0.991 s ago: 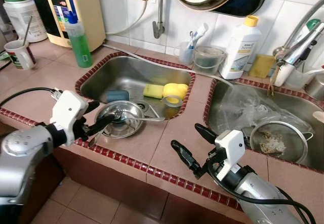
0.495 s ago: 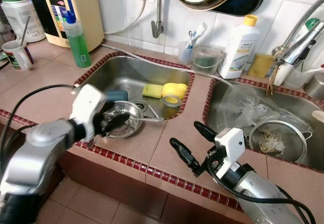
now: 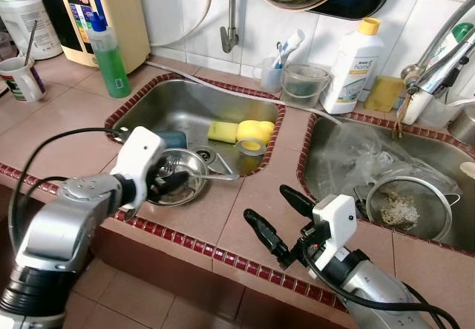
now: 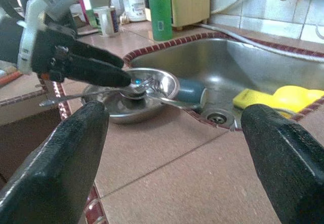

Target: Kitchen organization

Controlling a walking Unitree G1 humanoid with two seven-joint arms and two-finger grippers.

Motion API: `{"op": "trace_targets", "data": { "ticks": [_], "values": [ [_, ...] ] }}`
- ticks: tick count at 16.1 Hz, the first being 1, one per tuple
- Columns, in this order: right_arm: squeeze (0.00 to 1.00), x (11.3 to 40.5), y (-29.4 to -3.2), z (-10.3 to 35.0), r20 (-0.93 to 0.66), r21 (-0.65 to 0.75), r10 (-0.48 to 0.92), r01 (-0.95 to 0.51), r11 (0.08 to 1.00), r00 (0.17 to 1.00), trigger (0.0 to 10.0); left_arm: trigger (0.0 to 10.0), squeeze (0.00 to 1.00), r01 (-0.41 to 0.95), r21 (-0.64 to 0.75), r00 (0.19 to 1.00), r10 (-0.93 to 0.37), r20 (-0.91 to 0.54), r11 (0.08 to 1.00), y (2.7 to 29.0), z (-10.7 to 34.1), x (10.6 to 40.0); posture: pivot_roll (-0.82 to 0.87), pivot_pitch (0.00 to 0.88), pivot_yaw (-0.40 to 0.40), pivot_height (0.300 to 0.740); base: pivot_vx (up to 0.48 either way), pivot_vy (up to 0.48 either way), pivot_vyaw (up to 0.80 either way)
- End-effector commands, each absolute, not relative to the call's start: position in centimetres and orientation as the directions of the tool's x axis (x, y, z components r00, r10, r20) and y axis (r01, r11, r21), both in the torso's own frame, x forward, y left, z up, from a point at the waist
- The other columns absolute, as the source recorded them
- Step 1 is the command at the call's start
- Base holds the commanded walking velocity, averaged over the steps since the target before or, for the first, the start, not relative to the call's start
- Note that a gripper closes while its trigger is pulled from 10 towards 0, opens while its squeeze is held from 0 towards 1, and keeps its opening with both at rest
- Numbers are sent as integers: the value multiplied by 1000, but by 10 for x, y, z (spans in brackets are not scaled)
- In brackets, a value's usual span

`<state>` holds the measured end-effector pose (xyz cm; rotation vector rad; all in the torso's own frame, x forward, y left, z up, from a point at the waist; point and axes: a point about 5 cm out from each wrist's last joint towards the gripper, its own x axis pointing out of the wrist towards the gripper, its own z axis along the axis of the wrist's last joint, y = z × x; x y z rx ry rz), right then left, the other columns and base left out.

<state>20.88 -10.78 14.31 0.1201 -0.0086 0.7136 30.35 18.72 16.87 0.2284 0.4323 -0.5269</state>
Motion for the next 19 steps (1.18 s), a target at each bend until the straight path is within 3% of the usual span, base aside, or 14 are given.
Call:
{"op": "trace_targets", "data": {
  "ticks": [1,8,19],
  "values": [
    [0,207,-108,148,59,107,655,-657,746,753,10000,10000,0,492,111,788,-387,-479,864,191,170,306,-111,61,-24,740,0,0,0],
    [0,206,-106,150,57,114,661,-663,740,748,10000,10000,0,438,141,787,-303,-537,888,196,163,308,-114,58,-27,740,0,0,0],
    [0,200,-108,151,54,126,631,-632,765,774,10000,10000,0,497,158,747,-328,-579,853,182,160,318,-161,60,14,740,0,0,0]
  ]
}}
